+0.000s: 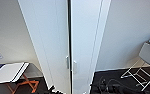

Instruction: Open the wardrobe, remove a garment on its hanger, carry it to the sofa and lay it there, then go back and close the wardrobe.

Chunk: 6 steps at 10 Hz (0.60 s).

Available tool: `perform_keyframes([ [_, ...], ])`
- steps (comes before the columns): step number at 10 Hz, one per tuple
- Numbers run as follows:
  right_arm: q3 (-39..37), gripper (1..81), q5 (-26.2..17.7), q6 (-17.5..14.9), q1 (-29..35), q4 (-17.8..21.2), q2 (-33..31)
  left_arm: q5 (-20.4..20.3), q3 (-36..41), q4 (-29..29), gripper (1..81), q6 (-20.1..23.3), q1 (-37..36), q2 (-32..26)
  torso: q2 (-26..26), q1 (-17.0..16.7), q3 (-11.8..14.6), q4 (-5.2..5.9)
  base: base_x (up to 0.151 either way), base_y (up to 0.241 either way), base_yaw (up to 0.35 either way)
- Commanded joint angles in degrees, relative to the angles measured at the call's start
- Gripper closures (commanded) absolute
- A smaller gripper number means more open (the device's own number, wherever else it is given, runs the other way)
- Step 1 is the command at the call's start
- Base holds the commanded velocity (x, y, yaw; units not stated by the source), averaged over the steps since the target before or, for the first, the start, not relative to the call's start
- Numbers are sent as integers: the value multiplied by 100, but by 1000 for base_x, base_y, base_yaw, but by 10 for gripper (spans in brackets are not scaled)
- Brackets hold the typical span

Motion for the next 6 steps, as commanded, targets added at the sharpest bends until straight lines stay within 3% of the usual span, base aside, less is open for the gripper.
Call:
perform_keyframes([
  [1,-575,10,-546,-888,26,197,261,284,-284,-241,10,863,99,242,0,0,0,0,0,0,0],
  [4,-1574,10,-424,-1687,-818,206,419,125,-854,-241,10,1591,899,767,0,0,0,0,0,0,0],
  [6,-2148,10,-415,-2057,-1345,198,525,64,-1330,-232,10,2113,1366,1191,-2,0,0,0,0,0,0],
])
